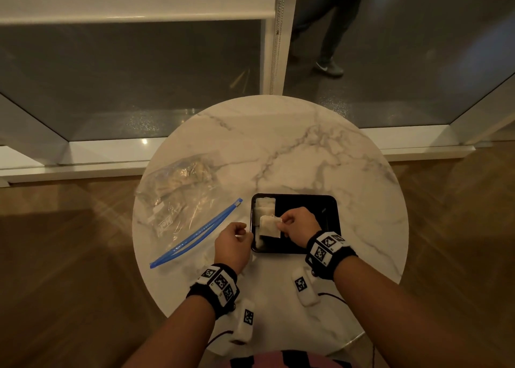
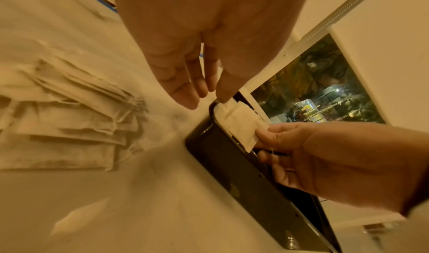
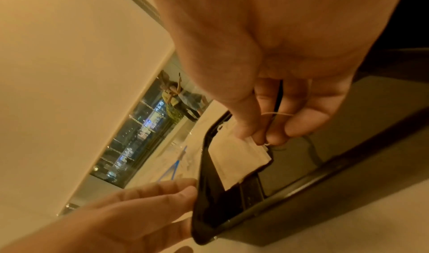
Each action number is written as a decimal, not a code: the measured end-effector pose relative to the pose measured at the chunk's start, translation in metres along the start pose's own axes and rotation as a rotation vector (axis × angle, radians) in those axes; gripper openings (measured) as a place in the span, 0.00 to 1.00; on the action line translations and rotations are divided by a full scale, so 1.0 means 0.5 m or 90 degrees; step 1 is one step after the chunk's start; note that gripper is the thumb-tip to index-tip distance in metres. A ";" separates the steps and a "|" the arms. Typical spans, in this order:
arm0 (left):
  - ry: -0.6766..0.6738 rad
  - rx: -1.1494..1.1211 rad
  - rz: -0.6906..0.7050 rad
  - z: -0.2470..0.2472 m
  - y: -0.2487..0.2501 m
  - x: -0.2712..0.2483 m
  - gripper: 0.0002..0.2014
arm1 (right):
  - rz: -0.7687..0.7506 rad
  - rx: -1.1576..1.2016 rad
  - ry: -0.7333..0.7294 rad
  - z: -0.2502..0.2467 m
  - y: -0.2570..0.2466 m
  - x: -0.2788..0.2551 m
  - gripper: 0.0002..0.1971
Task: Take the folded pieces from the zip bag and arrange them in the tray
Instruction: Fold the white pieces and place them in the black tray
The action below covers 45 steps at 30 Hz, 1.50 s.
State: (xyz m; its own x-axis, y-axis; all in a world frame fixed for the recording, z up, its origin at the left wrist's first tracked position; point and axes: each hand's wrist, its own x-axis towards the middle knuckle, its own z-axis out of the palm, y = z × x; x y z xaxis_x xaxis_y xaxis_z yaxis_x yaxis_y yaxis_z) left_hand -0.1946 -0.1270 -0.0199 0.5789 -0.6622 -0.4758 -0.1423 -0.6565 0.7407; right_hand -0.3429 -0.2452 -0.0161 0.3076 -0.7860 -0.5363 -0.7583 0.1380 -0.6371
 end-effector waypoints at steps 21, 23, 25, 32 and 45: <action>-0.016 0.078 0.009 0.010 -0.013 0.009 0.07 | 0.032 -0.101 0.030 0.036 -0.031 0.068 0.04; -0.018 0.082 0.006 0.008 -0.013 0.009 0.06 | 0.031 -0.097 0.032 0.035 -0.030 0.070 0.04; -0.020 0.083 0.006 0.008 -0.012 0.009 0.06 | 0.028 -0.091 0.030 0.034 -0.029 0.071 0.05; -0.027 0.080 0.004 0.008 -0.010 0.012 0.04 | 0.032 -0.079 0.037 0.034 -0.027 0.070 0.08; -0.028 0.010 0.010 -0.026 -0.012 0.000 0.02 | 0.020 0.049 0.082 0.003 -0.037 0.031 0.05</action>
State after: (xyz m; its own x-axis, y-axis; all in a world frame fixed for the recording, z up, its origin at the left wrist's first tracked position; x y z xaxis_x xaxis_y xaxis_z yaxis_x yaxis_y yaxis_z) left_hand -0.1832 -0.1185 -0.0180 0.5409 -0.6874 -0.4846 -0.1635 -0.6511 0.7412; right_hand -0.3235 -0.2589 -0.0134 0.2038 -0.8506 -0.4846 -0.7188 0.2060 -0.6640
